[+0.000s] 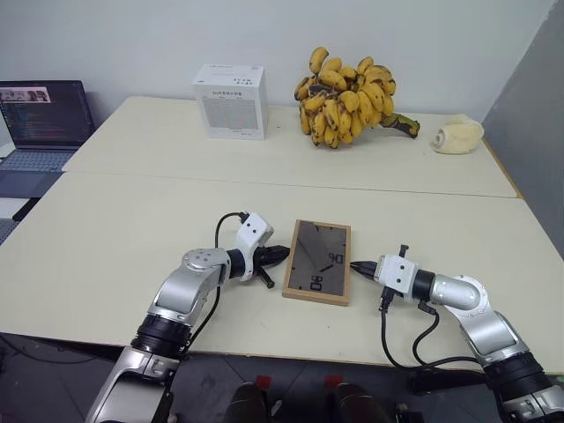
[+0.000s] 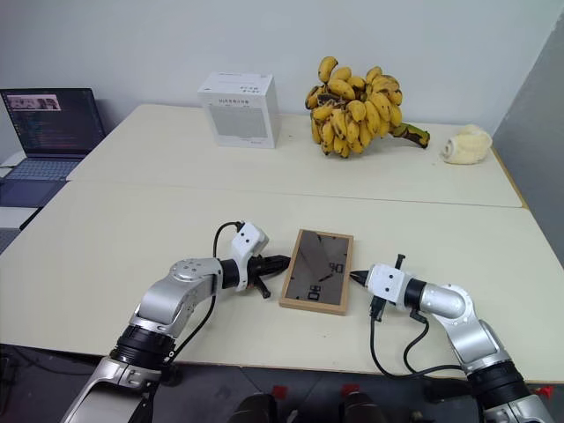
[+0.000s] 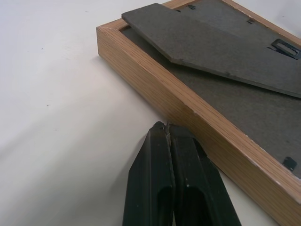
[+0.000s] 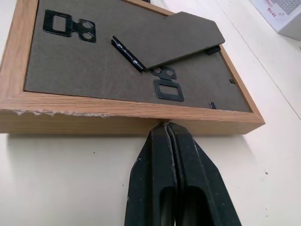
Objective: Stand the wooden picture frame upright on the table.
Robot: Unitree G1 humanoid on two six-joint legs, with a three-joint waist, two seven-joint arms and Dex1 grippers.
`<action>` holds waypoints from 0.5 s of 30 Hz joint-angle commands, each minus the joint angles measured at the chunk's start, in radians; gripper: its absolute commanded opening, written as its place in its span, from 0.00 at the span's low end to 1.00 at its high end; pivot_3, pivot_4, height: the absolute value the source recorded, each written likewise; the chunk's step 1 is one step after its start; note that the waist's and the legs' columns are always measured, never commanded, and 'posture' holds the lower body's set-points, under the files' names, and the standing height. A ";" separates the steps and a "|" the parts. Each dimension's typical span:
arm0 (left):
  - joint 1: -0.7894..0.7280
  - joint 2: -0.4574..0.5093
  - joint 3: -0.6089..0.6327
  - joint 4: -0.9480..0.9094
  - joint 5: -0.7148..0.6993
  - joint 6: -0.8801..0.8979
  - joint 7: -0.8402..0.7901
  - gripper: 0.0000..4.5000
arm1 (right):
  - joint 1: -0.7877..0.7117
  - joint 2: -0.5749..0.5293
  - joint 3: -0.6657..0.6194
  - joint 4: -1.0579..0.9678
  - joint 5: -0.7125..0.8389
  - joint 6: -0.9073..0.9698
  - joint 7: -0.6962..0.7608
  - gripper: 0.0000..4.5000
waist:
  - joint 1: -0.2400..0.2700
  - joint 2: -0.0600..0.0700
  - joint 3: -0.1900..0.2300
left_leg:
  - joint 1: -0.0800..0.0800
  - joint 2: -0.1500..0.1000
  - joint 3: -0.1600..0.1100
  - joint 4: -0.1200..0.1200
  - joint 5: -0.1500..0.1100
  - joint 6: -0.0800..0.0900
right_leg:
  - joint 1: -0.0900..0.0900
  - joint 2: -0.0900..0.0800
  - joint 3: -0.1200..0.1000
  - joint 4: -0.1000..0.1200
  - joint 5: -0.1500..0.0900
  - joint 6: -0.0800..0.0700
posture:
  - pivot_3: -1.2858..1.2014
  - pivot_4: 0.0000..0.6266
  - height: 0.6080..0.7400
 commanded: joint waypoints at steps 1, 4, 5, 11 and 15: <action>0.021 0.080 0.044 -0.125 -0.062 0.124 -0.063 0.01 | 0.005 -0.019 -0.028 -0.055 0.009 0.004 -0.004 0.01 | -0.001 0.000 0.000 | 0.000 0.000 0.000 0.000 0.000 0.000 | 0.000 0.000 0.000 0.000 0.000 0.000 | 0.52 0.24 1.00; 0.051 0.194 0.099 -0.223 -0.129 0.270 -0.109 0.01 | 0.001 -0.053 -0.046 -0.043 0.014 -0.002 0.013 0.01 | -0.006 0.000 0.000 | 0.000 0.001 0.000 0.000 0.000 0.000 | -0.001 0.000 0.000 0.001 0.000 0.000 | 0.52 0.24 1.00; 0.058 0.234 0.127 -0.255 -0.173 0.353 -0.124 0.01 | -0.002 -0.065 -0.053 -0.035 0.019 -0.005 0.019 0.01 | -0.007 0.000 0.000 | 0.000 0.001 0.000 0.000 0.000 0.000 | -0.001 0.000 0.000 0.001 0.000 0.000 | 0.52 0.24 1.00; 0.007 0.280 0.296 -0.309 -0.428 0.778 -0.125 0.01 | -0.026 -0.095 -0.068 0.034 0.016 -0.040 0.020 0.01 | -0.008 0.000 0.000 | 0.001 0.000 0.000 0.000 0.000 0.000 | 0.000 0.000 0.000 0.002 -0.003 0.003 | 0.52 0.24 1.00; -0.055 0.167 0.413 -0.244 -0.522 0.991 -0.066 0.17 | -0.032 -0.085 -0.055 0.061 -0.001 -0.064 0.012 0.00 | -0.008 0.000 0.000 | 0.001 0.000 0.000 0.002 0.000 0.000 | 0.000 0.000 -0.001 0.003 -0.003 0.004 | 0.52 0.24 1.00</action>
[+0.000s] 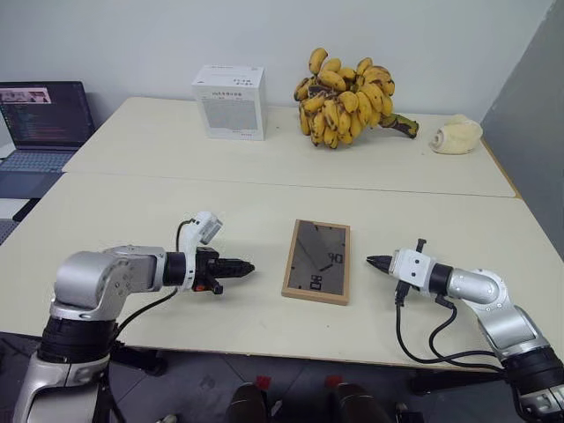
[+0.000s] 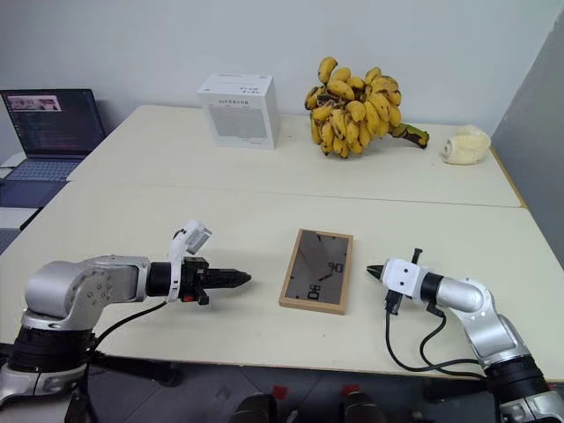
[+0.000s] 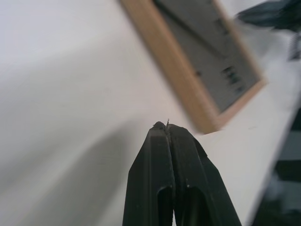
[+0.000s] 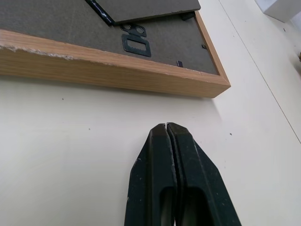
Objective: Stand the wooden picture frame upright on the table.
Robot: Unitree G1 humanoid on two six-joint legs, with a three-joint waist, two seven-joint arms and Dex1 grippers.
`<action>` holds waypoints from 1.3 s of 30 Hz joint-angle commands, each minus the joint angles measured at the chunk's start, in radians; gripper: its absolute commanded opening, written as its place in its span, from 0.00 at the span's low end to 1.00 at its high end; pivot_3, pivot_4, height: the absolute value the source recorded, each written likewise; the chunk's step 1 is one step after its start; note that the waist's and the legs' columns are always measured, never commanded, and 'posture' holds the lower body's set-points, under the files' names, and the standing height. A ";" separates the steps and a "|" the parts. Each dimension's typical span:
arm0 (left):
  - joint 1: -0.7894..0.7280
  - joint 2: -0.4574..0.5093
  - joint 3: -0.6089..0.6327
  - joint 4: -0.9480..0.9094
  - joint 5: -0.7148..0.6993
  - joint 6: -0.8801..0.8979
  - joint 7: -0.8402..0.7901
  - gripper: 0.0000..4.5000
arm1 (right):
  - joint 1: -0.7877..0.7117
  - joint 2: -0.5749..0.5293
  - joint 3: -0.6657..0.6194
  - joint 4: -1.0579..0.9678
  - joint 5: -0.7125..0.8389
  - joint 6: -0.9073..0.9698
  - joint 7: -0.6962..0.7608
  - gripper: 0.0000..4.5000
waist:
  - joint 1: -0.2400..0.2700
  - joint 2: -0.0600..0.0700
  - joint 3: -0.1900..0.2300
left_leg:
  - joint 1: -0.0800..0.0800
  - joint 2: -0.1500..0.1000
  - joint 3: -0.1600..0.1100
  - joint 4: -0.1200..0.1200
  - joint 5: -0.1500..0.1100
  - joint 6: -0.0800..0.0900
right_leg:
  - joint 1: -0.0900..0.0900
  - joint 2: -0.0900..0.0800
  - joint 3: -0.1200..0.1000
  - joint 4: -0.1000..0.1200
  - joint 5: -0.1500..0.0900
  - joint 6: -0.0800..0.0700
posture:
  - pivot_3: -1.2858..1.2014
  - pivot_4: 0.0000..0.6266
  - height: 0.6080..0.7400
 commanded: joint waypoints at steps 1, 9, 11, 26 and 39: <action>-0.033 -0.058 0.094 0.014 -0.090 0.149 0.033 0.21 | -0.013 0.000 -0.008 0.002 -0.002 -0.035 -0.006 0.00 | -0.004 0.000 0.000 | 0.000 0.000 0.000 0.000 0.000 0.000 | 0.000 0.000 0.000 0.000 0.000 0.000 | 0.52 0.24 1.00; -0.017 -0.090 0.101 0.032 -0.117 0.185 0.096 0.62 | -0.005 0.003 -0.001 0.019 -0.030 -0.072 -0.028 0.00 | -0.019 0.000 0.000 | 0.001 0.000 0.000 -0.001 0.000 0.000 | -0.001 0.000 0.000 0.002 0.002 -0.004 | 0.52 0.24 1.00; -0.020 -0.085 0.098 0.036 -0.122 0.185 0.102 0.71 | -0.007 0.002 -0.005 0.030 -0.039 -0.083 -0.033 0.00 | -0.019 0.000 0.000 | 0.001 0.000 0.000 -0.001 0.000 0.000 | 0.000 0.000 0.000 0.002 0.002 -0.004 | 0.52 0.24 1.00; -0.071 -0.102 -0.067 0.171 -0.164 0.185 0.196 0.93 | -0.096 0.086 0.068 0.178 -0.171 -0.165 -0.158 0.00 | -0.019 0.000 0.000 | 0.001 0.000 0.000 -0.001 0.000 0.000 | 0.000 0.000 0.001 0.002 0.002 -0.004 | 0.52 0.24 1.00; -0.113 -0.191 -0.052 0.221 -0.154 0.185 0.252 0.93 | -0.141 0.247 0.146 0.170 -0.215 -0.113 -0.217 0.00 | -0.019 -0.001 0.000 | 0.003 0.000 -0.001 -0.001 0.001 -0.001 | 0.001 0.000 0.000 0.003 0.003 -0.004 | 0.52 0.24 1.00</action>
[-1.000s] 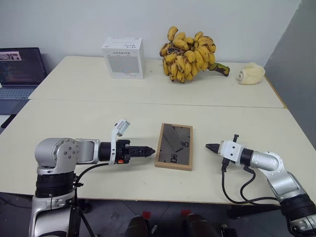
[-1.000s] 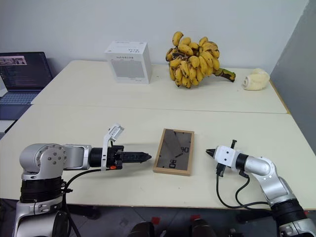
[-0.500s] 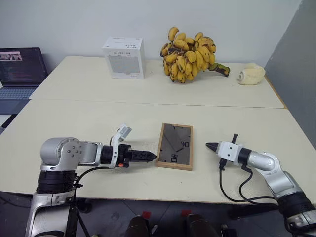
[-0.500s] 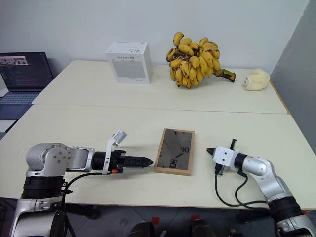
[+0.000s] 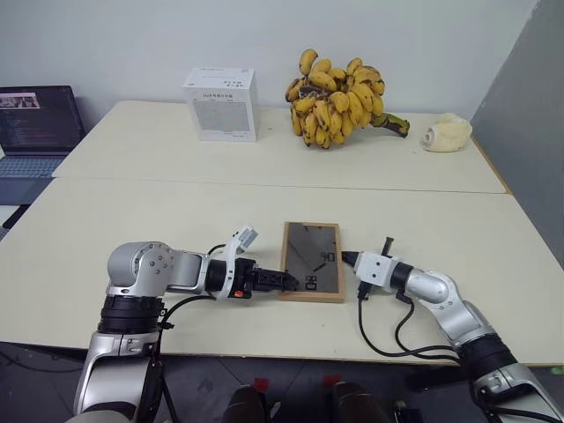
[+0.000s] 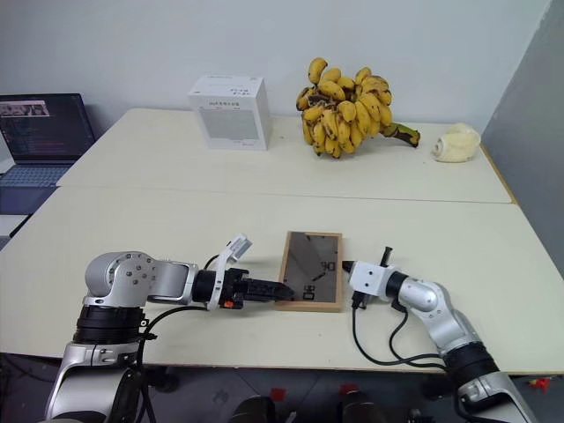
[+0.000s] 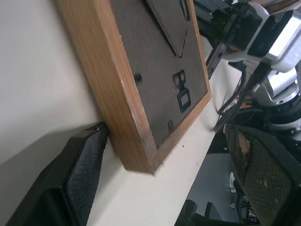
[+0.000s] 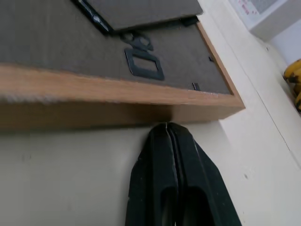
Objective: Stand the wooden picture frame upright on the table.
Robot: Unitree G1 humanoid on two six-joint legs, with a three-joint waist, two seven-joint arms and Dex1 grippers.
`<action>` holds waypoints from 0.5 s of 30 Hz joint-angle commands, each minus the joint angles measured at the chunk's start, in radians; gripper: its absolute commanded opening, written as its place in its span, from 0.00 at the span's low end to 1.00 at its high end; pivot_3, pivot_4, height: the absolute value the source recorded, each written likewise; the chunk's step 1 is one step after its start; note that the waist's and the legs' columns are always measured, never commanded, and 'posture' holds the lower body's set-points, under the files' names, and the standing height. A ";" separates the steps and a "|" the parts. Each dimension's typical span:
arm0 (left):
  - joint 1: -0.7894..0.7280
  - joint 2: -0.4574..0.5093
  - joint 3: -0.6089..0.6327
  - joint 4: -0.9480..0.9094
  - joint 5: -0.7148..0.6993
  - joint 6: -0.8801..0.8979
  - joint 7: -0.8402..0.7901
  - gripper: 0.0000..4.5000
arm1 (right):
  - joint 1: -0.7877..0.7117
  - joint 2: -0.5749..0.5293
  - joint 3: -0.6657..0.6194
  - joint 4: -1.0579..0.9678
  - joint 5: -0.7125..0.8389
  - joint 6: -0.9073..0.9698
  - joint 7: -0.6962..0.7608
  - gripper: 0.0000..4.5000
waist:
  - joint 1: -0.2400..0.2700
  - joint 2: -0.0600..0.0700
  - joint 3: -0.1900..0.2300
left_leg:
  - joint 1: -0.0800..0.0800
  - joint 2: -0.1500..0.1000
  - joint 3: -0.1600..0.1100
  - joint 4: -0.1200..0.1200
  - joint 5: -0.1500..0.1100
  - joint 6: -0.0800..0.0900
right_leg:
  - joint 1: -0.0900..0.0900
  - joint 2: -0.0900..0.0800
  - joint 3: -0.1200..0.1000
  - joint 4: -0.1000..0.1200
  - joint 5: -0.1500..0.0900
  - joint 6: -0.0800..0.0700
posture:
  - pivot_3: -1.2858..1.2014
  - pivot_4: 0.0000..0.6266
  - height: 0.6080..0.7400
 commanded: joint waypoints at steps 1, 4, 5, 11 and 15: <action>-0.020 -0.022 0.013 0.009 -0.011 0.004 0.012 0.93 | -0.020 0.033 0.028 -0.042 -0.011 0.015 -0.009 0.00 | 0.000 0.000 0.000 | 0.000 0.000 0.000 0.000 0.000 0.000 | 0.000 0.000 0.000 0.000 0.000 0.000 | 0.52 0.24 1.00; -0.026 -0.025 0.018 0.015 -0.031 0.004 0.018 0.93 | -0.032 0.050 0.030 -0.030 -0.016 0.022 -0.019 0.00 | 0.000 0.000 0.000 | 0.000 0.000 0.000 0.000 0.000 0.000 | 0.000 0.000 0.000 0.000 0.000 0.000 | 0.52 0.24 1.00; -0.025 -0.025 0.018 0.014 -0.035 0.004 0.020 0.93 | -0.035 0.053 0.030 -0.025 -0.018 0.024 -0.022 0.00 | 0.000 0.000 0.000 | 0.000 0.000 0.000 0.000 0.000 0.000 | 0.000 0.000 0.000 0.000 0.000 0.000 | 0.52 0.24 1.00; -0.008 0.009 0.020 -0.003 -0.054 0.004 0.036 0.93 | -0.017 0.007 0.018 -0.028 -0.023 0.013 -0.015 0.00 | 0.000 0.000 0.000 | 0.000 0.000 0.000 0.000 0.000 0.000 | 0.000 0.000 0.000 0.000 0.000 0.000 | 0.52 0.24 1.00; 0.036 0.140 -0.011 -0.085 -0.038 -0.007 -0.018 0.93 | 0.006 -0.074 -0.010 -0.041 -0.008 -0.016 0.015 0.00 | 0.000 0.000 0.000 | -0.001 0.000 0.000 -0.001 0.000 0.000 | -0.001 0.000 0.000 0.000 0.000 0.000 | 0.52 0.24 1.00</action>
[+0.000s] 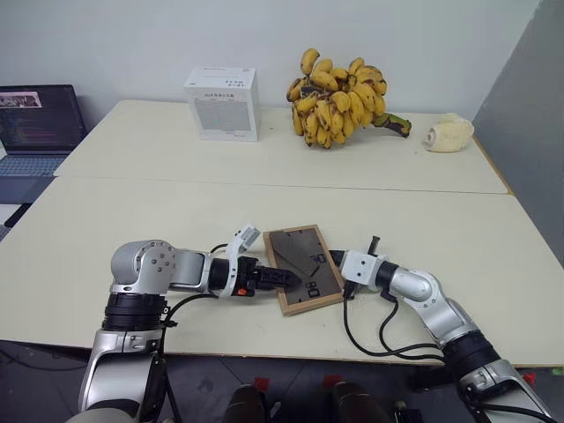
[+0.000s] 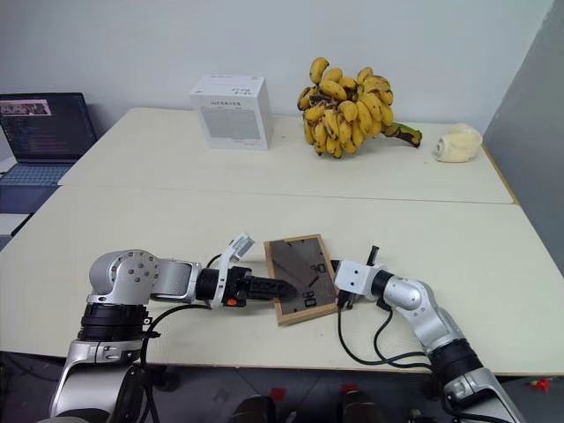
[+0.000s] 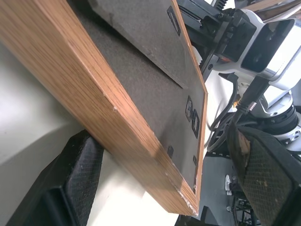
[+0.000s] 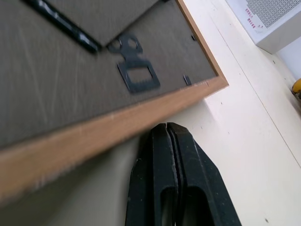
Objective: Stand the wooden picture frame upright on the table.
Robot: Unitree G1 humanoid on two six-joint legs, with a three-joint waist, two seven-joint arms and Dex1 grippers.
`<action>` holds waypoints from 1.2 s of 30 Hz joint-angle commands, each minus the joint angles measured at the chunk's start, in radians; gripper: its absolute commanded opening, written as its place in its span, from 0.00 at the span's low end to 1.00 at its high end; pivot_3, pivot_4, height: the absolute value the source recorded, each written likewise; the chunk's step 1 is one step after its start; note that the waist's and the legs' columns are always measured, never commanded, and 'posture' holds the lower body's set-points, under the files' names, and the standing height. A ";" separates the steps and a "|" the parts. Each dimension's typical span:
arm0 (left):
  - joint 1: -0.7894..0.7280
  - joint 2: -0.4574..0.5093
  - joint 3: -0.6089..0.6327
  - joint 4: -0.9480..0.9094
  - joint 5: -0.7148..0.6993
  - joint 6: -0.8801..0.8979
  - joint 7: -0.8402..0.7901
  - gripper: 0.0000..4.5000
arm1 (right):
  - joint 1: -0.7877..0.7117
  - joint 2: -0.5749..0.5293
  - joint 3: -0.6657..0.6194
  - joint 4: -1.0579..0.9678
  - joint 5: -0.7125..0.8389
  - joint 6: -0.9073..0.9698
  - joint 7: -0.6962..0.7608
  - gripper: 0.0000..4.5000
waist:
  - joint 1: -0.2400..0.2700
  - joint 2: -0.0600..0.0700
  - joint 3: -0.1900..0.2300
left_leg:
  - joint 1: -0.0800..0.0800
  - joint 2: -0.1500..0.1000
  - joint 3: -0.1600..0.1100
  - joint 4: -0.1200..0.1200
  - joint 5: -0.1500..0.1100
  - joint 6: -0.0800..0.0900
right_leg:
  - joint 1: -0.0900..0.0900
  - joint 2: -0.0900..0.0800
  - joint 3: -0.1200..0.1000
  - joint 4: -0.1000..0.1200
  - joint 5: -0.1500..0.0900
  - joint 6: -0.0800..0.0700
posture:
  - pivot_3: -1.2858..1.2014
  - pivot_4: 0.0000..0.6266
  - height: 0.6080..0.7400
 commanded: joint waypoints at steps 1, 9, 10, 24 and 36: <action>0.020 0.115 -0.001 -0.040 0.015 -0.009 -0.046 0.93 | 0.028 -0.079 -0.046 -0.030 0.026 -0.026 0.026 0.00 | 0.000 0.000 0.000 | 0.000 0.000 0.000 0.000 0.000 0.000 | 0.000 0.000 0.000 0.000 0.000 0.000 | 0.52 0.24 1.00; 0.031 0.230 0.027 -0.001 -0.050 0.006 -0.040 0.93 | 0.087 -0.177 -0.078 -0.073 0.057 -0.044 0.053 0.00 | -0.001 0.000 0.000 | 0.000 0.000 0.000 0.000 0.000 0.000 | 0.000 0.000 0.000 0.000 -0.001 0.001 | 0.52 0.24 1.00; 0.040 0.222 0.028 -0.002 -0.104 0.006 -0.005 0.93 | 0.095 -0.186 -0.073 -0.082 0.049 -0.046 0.059 0.00 | 0.000 0.000 0.000 | 0.000 0.000 0.000 0.000 0.000 0.000 | 0.000 0.000 0.000 0.000 -0.001 0.001 | 0.52 0.24 1.00; 0.180 0.181 0.022 0.004 -0.833 -0.090 0.685 0.93 | 0.205 -0.308 -0.008 -0.253 0.187 -0.149 0.301 0.00 | 0.001 0.000 0.000 | 0.000 0.000 0.000 0.000 0.000 0.000 | 0.000 -0.001 0.000 -0.001 -0.001 0.001 | 0.52 0.24 1.00; 0.256 0.253 -0.120 -0.032 -1.070 -0.256 0.851 0.93 | 0.192 -0.200 0.004 -0.261 0.136 -0.107 0.241 0.00 | 0.004 0.000 0.000 | 0.001 0.000 0.000 0.000 0.000 0.000 | 0.000 0.000 0.001 -0.001 0.000 0.000 | 0.52 0.24 1.00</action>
